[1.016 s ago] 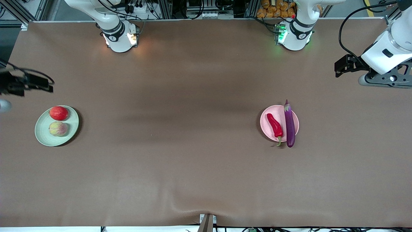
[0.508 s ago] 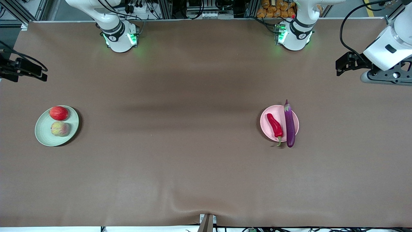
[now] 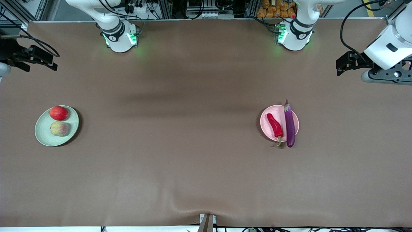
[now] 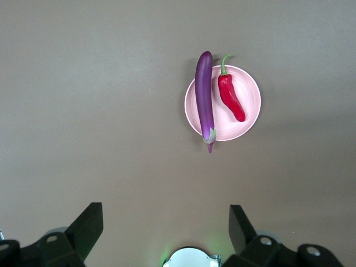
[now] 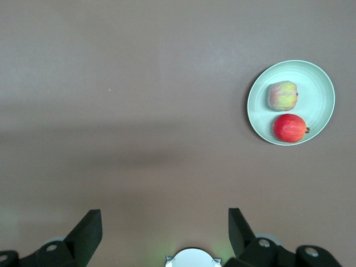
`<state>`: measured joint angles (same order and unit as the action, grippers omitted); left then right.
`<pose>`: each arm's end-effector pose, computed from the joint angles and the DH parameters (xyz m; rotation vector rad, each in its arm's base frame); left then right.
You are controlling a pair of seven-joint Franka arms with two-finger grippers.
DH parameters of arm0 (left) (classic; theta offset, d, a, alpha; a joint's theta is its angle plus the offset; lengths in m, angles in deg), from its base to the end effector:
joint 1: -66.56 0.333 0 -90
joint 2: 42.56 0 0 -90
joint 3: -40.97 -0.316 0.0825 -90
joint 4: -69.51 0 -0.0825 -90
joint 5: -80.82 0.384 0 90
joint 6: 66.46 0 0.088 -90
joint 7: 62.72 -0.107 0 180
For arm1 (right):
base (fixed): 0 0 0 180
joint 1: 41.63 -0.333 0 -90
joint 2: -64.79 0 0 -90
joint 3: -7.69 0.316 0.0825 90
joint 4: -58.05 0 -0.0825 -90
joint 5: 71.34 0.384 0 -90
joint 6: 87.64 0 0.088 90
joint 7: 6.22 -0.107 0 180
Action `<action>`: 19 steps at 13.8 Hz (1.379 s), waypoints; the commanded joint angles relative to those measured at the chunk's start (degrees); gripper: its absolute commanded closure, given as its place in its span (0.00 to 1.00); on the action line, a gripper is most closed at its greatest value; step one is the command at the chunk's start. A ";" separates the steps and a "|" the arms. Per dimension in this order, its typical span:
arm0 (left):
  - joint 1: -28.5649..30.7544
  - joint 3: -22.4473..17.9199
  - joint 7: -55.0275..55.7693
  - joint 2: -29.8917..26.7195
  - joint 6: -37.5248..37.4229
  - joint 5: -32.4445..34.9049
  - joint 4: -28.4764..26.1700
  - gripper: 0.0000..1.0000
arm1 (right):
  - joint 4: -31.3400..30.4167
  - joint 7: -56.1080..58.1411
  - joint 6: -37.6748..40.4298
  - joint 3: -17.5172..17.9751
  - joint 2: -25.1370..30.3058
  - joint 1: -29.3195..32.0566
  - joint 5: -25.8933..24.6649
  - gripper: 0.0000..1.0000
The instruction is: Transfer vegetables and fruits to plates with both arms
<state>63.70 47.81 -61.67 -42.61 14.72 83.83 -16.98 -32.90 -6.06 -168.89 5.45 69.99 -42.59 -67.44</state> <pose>0.5315 -0.0845 0.6408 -3.0699 0.2234 0.1332 0.5097 -0.0043 0.6526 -3.0671 0.0177 0.1192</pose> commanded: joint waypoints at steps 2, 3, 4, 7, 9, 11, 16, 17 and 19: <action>1.10 0.72 -0.25 -0.22 0.03 -1.07 0.63 0.00 | 4.37 0.02 1.08 0.92 -1.25 1.66 -1.69 0.00; 1.27 0.71 -0.25 -0.22 0.03 -1.16 0.63 0.00 | 4.73 0.10 1.18 0.92 -1.42 1.58 -3.18 0.00; 1.27 0.71 -0.25 -0.22 0.03 -1.08 0.63 0.00 | 4.82 0.10 1.09 0.92 -1.60 1.49 -4.76 0.00; 1.19 0.89 -0.25 -0.22 0.21 -1.16 0.71 0.00 | 5.43 1.50 1.09 0.75 -2.39 1.84 -6.54 0.00; 1.27 0.72 -0.34 -0.66 0.12 -3.34 0.71 0.00 | 6.05 4.84 1.09 0.83 -2.83 1.66 -6.53 0.00; 1.36 0.71 -0.60 -0.66 0.21 -4.15 0.71 0.00 | 6.14 4.59 1.27 0.83 -2.83 1.66 -5.22 0.00; 1.36 0.63 -1.04 -0.22 0.38 -3.27 0.71 0.00 | 5.88 4.41 1.27 0.75 -2.83 1.66 -1.88 0.00; 1.36 0.63 -1.04 -0.22 0.39 -3.27 0.71 0.00 | 5.70 4.50 1.35 0.66 -2.83 1.66 -1.88 0.00; 1.45 0.63 -1.04 -0.22 0.39 -3.27 0.71 0.00 | 5.61 4.59 1.35 0.66 -2.83 2.19 -1.79 0.00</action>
<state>64.17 47.87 -61.67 -42.61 14.93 80.84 -16.49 -28.54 -2.34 -168.47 5.58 67.78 -41.84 -70.36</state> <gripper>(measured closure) 0.000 0.000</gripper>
